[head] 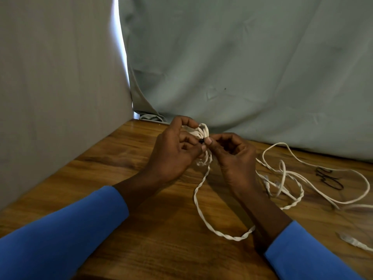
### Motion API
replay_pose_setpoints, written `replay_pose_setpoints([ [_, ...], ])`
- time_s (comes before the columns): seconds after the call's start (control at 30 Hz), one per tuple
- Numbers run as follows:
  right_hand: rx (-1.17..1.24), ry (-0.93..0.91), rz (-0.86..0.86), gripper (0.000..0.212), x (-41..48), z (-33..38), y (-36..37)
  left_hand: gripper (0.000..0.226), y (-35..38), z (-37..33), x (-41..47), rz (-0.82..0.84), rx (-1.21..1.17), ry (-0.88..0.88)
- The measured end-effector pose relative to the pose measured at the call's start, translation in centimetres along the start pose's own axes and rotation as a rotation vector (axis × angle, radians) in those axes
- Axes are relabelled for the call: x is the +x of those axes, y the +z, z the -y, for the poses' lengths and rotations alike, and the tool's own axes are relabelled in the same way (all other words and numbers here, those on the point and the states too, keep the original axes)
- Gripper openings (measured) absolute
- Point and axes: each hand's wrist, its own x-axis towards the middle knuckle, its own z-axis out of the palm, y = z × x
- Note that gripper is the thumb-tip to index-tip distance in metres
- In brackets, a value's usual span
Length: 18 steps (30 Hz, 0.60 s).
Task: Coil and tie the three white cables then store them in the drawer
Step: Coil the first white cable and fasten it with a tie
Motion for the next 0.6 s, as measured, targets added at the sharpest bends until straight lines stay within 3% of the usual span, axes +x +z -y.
replay_pose_setpoints([
  [0.1,-0.045,-0.028,-0.013,0.008,0.0,-0.1,-0.1,0.045,0.3,-0.2,-0.2,-0.073,0.005,0.003],
  [0.23,0.015,0.070,0.037,0.013,0.1,-0.1,0.0,0.052,0.3,-0.2,-0.3,-0.120,0.032,0.011],
  [0.47,0.490,0.560,0.118,0.050,0.6,0.4,-0.1,0.057,0.0,-0.4,-0.4,-0.068,0.231,0.083],
  [0.6,0.555,0.745,0.251,0.030,1.3,0.0,-1.5,0.056,0.0,-0.7,-0.6,0.030,0.307,0.126],
])
